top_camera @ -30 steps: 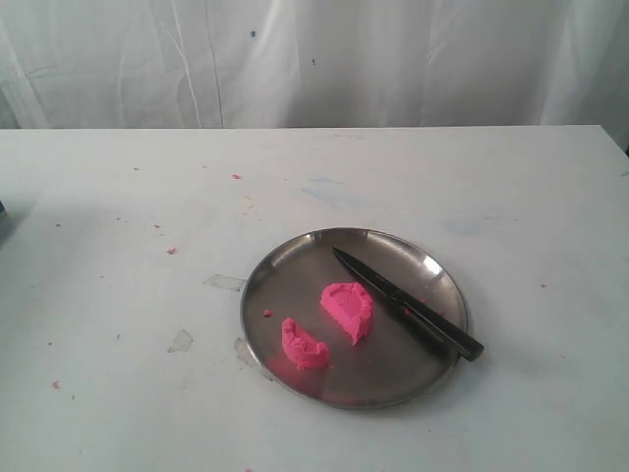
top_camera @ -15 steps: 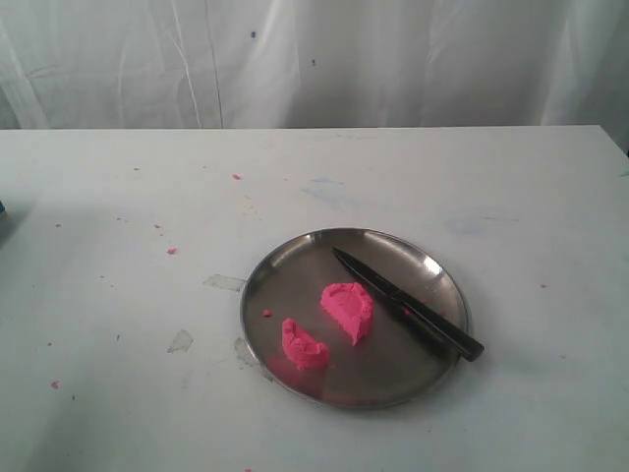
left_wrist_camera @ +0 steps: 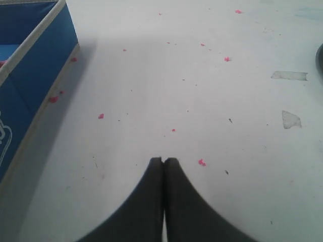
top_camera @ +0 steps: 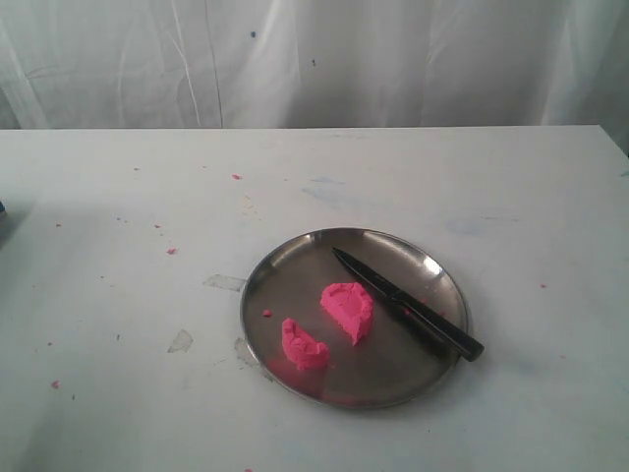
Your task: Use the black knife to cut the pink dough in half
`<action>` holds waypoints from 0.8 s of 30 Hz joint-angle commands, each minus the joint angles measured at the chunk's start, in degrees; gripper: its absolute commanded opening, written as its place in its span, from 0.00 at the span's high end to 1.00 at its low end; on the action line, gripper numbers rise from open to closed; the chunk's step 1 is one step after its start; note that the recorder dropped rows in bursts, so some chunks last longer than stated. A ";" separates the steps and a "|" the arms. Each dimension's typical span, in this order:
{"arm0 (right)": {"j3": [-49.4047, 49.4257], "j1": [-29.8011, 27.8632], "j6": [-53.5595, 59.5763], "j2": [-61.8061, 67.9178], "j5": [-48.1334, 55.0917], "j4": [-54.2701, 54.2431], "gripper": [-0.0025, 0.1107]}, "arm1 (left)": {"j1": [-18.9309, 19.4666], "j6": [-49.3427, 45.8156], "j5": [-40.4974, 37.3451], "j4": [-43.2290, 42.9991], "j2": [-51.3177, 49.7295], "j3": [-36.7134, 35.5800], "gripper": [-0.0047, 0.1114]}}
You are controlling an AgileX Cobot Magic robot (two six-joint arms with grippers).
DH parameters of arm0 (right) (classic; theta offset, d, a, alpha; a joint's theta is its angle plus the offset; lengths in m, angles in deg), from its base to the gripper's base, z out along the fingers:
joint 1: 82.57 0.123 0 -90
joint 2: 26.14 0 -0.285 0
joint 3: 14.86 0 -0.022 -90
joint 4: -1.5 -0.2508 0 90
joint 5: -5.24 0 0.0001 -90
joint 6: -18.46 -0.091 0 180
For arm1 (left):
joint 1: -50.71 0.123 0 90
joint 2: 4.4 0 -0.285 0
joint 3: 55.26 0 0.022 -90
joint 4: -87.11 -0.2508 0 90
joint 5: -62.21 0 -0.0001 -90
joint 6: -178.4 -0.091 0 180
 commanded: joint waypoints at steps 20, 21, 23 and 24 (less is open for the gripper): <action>0.21 -0.08 0.63 -0.18 -0.51 -0.11 0.98 | 0.08 -12.43 -0.10 -0.38 0.25 -0.22 0.96; 0.21 -0.08 0.63 -0.18 -0.51 -0.11 0.98 | 0.08 -12.43 -0.10 -0.38 0.25 -0.22 0.96; 0.21 -0.08 0.63 -0.18 -0.51 -0.11 0.98 | 0.08 -12.43 -0.10 -0.38 0.25 -0.22 0.96; 0.21 -0.08 0.63 -0.18 -0.51 -0.11 0.98 | 0.08 -12.43 -0.10 -0.38 0.25 -0.22 0.96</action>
